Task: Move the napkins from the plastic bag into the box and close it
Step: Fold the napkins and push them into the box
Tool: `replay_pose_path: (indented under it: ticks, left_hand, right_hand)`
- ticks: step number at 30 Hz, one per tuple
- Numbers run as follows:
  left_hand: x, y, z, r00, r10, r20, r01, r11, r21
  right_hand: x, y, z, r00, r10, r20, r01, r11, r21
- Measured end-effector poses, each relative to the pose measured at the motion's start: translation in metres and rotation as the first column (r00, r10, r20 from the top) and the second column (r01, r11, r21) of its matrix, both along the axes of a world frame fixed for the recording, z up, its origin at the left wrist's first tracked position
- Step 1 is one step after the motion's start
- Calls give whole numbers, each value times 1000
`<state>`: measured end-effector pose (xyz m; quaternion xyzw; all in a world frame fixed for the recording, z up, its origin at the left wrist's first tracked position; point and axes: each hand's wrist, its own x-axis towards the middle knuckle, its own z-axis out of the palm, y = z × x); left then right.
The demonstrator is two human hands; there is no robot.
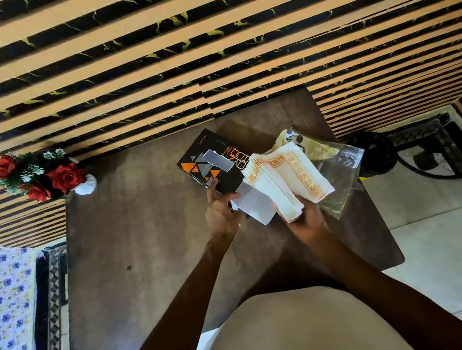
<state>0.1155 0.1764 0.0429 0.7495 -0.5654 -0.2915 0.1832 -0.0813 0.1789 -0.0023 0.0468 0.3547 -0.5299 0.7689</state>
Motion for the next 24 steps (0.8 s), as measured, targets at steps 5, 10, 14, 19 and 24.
replay_pose_path:
  ticks: [5,10,14,19,24]
  left_hand:
    - [0,-13,15,996,78,-50,-78,997,-12]
    - [8,-20,30,994,75,-79,-74,997,4]
    - [13,-15,37,998,64,-14,-63,997,31]
    - [17,-7,39,998,65,-25,-65,998,3]
    - [18,4,43,999,47,28,-48,998,36]
  right_hand:
    - [-3,11,-14,964,104,-246,-104,994,14]
    - [-2,18,-17,923,135,-360,-177,980,-87]
    - [3,8,-12,946,153,-287,-180,981,-70]
    - [15,-6,-7,902,272,-335,-286,958,8]
    - [16,-19,-13,771,377,-513,-448,894,-15]
